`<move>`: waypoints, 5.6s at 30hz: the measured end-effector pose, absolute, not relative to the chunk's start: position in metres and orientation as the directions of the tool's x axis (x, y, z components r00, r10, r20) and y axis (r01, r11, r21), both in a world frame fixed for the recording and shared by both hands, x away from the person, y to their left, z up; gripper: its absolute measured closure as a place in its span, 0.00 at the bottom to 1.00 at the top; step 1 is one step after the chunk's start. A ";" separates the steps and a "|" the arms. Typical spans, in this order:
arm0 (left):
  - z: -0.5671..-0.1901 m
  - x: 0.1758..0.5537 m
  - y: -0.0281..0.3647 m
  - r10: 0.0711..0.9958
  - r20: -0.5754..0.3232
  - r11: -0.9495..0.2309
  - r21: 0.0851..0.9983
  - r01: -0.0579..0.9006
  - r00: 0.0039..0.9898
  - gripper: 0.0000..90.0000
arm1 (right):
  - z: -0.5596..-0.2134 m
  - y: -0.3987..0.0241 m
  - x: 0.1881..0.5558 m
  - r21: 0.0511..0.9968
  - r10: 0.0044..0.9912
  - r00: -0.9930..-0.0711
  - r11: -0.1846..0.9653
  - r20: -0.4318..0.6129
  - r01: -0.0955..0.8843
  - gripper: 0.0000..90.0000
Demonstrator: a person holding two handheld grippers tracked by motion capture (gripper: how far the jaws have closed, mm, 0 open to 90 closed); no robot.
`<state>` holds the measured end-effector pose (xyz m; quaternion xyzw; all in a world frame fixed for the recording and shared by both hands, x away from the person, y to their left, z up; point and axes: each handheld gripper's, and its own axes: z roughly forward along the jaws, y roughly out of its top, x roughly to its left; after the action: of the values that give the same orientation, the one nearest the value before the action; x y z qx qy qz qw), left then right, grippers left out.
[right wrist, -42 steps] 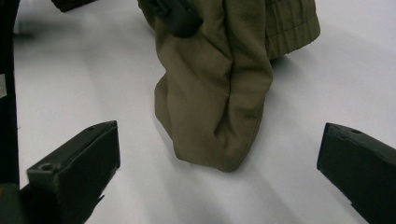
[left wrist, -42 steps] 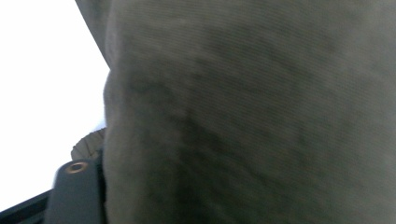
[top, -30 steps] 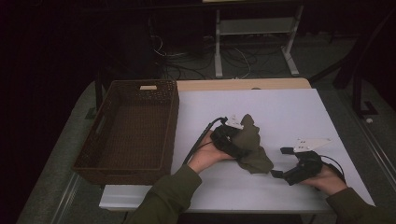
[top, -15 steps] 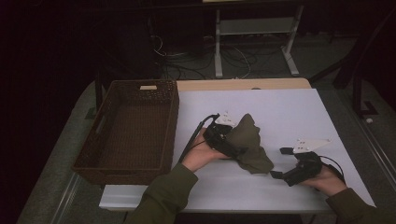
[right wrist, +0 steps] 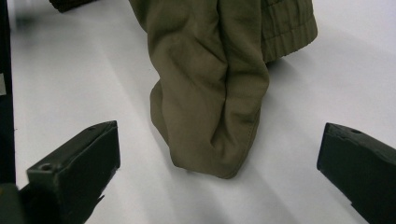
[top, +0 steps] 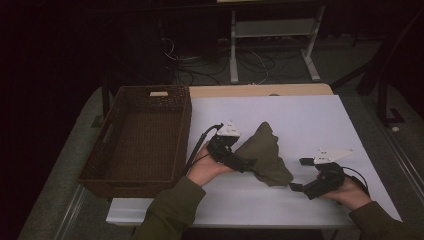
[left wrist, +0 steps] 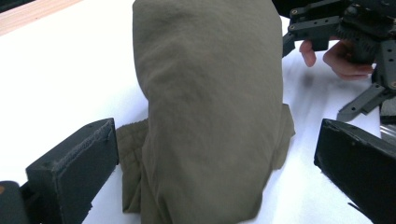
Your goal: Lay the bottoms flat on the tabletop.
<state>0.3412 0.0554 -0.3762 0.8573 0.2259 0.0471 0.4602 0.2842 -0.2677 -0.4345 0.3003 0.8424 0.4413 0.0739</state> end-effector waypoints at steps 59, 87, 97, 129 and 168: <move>-0.434 0.276 0.112 0.472 -0.158 -0.477 0.782 0.402 0.867 0.00 | -0.440 -0.250 0.285 0.708 0.560 -0.810 0.500 0.173 0.498 0.16; -0.437 0.281 0.111 0.479 -0.171 -0.470 0.778 0.416 0.861 0.00 | -0.454 -0.229 0.296 0.681 0.579 -0.808 0.551 0.104 0.483 0.19; -0.437 0.282 0.110 0.478 -0.169 -0.474 0.777 0.415 0.862 0.00 | -0.454 -0.227 0.293 0.679 0.583 -0.812 0.585 0.030 0.445 0.30; -0.436 0.282 0.110 0.470 -0.177 -0.466 0.782 0.413 0.865 0.00 | -0.442 -0.240 0.293 0.690 0.573 -0.817 0.564 0.068 0.453 0.84; -0.434 0.282 0.112 0.470 -0.176 -0.462 0.786 0.411 0.865 0.00 | -0.429 -0.293 0.299 0.706 0.681 -0.728 0.480 0.075 0.521 0.84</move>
<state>0.2822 0.1115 -0.4344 0.8545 0.2578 0.0330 0.4498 0.2987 -0.2935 -0.4290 0.3523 0.8533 0.3687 0.1085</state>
